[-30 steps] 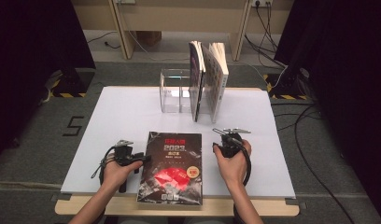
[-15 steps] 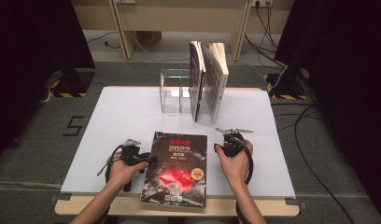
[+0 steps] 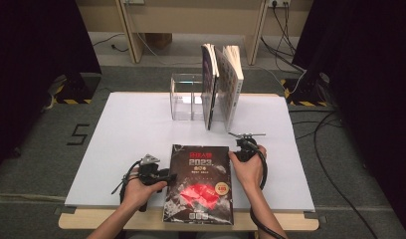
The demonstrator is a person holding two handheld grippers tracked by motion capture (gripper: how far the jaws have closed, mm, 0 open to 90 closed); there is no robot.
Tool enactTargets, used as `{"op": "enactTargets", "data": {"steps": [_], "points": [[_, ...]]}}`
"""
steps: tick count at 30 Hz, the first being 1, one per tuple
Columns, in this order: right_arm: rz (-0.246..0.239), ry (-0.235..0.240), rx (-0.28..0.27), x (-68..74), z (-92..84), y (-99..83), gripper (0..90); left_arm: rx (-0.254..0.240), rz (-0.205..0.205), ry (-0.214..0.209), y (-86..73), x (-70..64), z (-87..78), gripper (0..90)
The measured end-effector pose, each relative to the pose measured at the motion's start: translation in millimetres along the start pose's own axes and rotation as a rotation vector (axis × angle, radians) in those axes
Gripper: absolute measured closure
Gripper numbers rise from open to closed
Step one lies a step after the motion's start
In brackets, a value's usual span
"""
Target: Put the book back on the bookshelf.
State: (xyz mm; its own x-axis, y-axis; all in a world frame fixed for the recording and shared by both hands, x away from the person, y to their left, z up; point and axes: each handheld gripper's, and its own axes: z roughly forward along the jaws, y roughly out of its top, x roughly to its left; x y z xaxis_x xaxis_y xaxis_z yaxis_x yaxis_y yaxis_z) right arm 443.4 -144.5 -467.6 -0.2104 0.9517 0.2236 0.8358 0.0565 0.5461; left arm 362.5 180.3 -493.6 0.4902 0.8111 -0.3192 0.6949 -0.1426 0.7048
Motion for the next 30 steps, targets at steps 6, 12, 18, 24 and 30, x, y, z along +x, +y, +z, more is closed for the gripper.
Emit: {"op": "enactTargets", "data": {"steps": [6, 12, 18, 24, 30], "points": [[-0.001, 0.0, 0.011, 0.1, 4.7, 13.8, 55.3, -0.006, 0.013, 0.004, -1.1, -0.7, 0.3, 54.1], [-0.021, 0.008, 0.041, 5.0, 9.6, 33.8, 55.3, -0.014, 0.012, 0.002, -2.3, 0.0, 0.3, 54.8], [-0.013, 0.068, 0.077, 9.5, 18.8, 40.0, 54.6, -0.018, 0.01, 0.008, -3.1, 0.3, 0.1, 56.4], [0.002, 0.055, 0.079, 7.8, 25.9, 39.7, 54.4, -0.016, 0.015, 0.006, -3.0, 0.3, 0.1, 56.6], [-0.016, 0.039, 0.079, 9.2, 31.5, 46.2, 53.7, -0.015, 0.018, 0.006, -2.8, 1.1, 0.1, 56.8]]}}
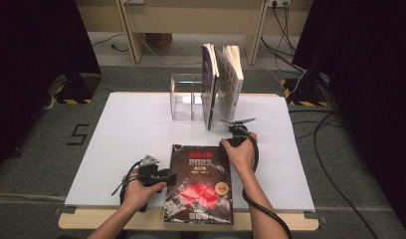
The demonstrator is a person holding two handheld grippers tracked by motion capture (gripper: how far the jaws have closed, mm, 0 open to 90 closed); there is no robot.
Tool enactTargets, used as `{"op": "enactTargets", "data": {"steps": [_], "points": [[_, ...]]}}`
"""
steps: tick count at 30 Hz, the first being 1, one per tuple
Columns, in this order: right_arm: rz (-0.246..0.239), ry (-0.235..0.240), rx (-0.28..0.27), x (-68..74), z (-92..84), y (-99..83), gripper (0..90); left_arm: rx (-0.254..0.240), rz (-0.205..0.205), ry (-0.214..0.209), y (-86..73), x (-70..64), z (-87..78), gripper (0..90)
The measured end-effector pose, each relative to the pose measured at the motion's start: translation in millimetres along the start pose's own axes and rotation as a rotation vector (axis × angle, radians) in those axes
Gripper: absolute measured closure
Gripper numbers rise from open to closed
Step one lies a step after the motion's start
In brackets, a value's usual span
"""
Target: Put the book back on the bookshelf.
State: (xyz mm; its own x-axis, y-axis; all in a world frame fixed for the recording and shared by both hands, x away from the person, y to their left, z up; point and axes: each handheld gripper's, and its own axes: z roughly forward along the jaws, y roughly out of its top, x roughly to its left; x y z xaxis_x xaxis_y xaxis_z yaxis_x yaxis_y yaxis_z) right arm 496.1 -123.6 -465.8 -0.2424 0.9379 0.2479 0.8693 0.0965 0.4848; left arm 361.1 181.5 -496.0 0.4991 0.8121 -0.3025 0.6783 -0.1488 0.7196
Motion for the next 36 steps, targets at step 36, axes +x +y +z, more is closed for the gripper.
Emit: {"op": "enactTargets", "data": {"steps": [36], "points": [[0.073, 0.056, -0.033, -1.4, -13.3, -27.4, 54.9, -0.015, 0.017, 0.028, -2.4, -4.4, 0.8, 57.4]]}}
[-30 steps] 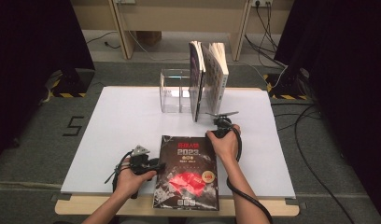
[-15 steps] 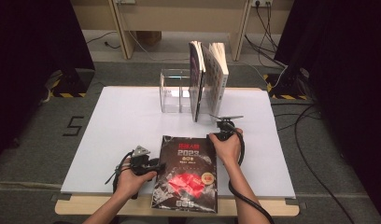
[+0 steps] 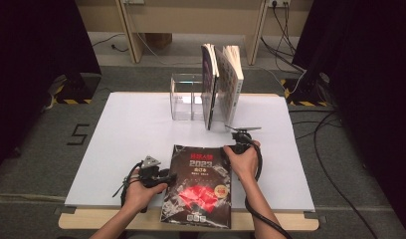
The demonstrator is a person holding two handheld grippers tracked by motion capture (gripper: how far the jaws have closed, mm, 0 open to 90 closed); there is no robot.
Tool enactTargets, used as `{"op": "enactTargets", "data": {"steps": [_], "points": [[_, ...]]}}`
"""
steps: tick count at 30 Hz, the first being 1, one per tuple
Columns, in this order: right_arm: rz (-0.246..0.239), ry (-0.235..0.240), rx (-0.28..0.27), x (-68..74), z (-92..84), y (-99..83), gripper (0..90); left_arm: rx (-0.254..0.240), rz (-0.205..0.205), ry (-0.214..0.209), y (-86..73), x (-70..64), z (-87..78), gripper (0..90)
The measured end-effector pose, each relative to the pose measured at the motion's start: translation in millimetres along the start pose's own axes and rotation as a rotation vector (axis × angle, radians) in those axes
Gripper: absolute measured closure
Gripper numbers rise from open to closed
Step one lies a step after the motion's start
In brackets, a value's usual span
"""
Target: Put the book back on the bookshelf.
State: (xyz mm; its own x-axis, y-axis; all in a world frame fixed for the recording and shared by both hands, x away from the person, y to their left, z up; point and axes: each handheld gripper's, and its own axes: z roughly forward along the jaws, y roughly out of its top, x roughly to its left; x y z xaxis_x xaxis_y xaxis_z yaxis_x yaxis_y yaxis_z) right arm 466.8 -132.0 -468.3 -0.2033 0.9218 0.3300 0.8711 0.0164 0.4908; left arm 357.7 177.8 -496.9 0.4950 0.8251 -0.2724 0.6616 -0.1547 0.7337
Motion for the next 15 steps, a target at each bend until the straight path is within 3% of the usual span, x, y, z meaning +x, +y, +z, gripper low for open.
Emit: {"op": "enactTargets", "data": {"steps": [6, 12, 15], "points": [[0.034, 0.041, 0.005, -0.4, -5.2, -9.0, 54.9, 0.002, 0.002, 0.001, 0.1, -0.1, -0.1, 57.3], [0.011, 0.042, -0.006, 4.9, -15.0, -11.6, 56.9, 0.0, 0.003, 0.003, -0.1, -0.2, 0.0, 57.0], [0.013, 0.066, -0.007, 8.6, -21.4, -12.5, 58.5, 0.0, -0.002, 0.002, 0.0, -0.3, 0.0, 57.0]]}}
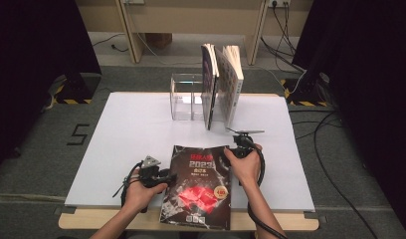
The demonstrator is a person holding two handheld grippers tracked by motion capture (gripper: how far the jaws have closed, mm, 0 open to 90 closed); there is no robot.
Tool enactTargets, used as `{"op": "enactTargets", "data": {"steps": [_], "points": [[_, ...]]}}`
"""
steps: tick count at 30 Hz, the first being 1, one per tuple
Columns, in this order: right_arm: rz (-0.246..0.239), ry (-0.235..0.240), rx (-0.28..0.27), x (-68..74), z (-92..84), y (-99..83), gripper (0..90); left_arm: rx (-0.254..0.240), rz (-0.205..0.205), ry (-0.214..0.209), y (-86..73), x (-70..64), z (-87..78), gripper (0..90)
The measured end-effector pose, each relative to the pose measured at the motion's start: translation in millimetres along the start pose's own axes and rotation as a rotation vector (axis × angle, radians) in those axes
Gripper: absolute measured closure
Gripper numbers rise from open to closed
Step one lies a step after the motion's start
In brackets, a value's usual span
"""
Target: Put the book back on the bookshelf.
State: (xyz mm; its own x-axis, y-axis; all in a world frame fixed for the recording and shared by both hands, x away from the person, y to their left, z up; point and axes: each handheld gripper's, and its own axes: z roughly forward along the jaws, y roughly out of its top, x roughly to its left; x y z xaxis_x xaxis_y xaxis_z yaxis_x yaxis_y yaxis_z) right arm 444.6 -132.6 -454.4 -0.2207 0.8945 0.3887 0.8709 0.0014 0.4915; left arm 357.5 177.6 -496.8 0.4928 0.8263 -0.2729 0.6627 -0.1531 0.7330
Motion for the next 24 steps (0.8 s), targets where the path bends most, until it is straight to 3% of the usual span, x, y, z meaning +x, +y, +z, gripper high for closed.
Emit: {"op": "enactTargets", "data": {"steps": [3, 9, 13, 20, 24], "points": [[-0.031, 0.01, -0.012, 2.4, -3.4, -1.6, 59.8, -0.001, 0.001, 0.001, -0.2, 0.0, 0.0, 57.0], [-0.029, 0.033, -0.01, 7.2, -9.0, -4.2, 65.6, -0.001, 0.005, 0.002, -0.1, -0.2, 0.0, 56.8], [-0.071, 0.032, -0.011, 11.9, -11.4, -5.2, 67.6, -0.003, 0.004, 0.002, -0.4, -0.1, -0.1, 56.7], [-0.122, -0.006, -0.012, 14.6, -13.2, -5.1, 84.3, -0.002, 0.006, 0.002, -0.6, -0.1, -0.3, 56.6], [-0.119, 0.013, -0.014, 15.9, -16.3, -4.0, 86.9, -0.005, 0.008, 0.007, -0.8, -0.7, -0.1, 56.4]]}}
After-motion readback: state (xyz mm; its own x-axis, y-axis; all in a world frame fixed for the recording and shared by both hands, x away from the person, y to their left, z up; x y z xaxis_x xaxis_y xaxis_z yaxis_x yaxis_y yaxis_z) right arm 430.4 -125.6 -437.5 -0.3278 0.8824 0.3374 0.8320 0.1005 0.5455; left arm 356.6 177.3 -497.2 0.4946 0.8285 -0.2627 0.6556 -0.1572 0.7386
